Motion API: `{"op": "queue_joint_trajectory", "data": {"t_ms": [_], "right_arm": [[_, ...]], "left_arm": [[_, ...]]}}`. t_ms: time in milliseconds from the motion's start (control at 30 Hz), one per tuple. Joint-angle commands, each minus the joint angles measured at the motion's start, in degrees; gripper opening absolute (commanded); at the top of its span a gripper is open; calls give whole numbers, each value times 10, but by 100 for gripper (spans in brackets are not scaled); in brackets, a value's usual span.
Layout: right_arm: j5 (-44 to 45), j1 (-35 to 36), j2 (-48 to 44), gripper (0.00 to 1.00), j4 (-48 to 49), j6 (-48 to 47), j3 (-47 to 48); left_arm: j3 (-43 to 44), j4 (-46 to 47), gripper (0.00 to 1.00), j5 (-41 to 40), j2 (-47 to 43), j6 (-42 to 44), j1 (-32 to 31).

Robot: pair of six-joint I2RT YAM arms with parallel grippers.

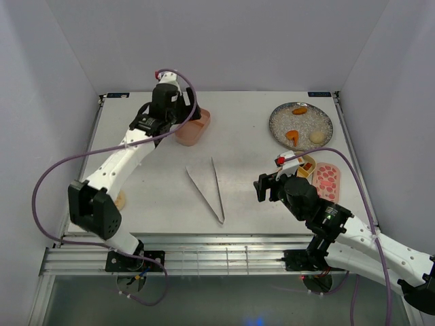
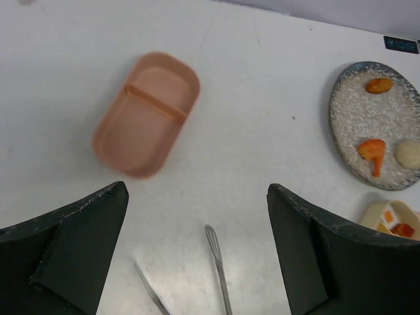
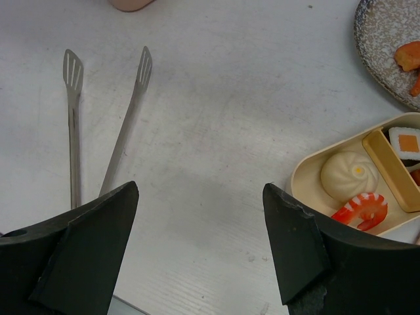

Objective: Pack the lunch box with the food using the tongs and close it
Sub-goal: Move the packing box to the center of the board.

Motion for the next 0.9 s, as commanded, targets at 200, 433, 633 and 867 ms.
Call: {"op": "queue_joint_trajectory", "data": {"t_ms": [200,433,633,867], "right_arm": [[9,2,-3,82,19,-5,-7],[15,2,2,82,19,-4,-8],[-79,2,54,85,26,-6,12],[-125,56,243,95,48,22,76]], "left_arm": [[-124,-152,96,-66,-91,-219,-88],[-159,-150,98,-44,-117,-264,-115],[-149,-146,98,-10,-131,-209,-109],[-133,-125,98,122,-111,-144,44]]}}
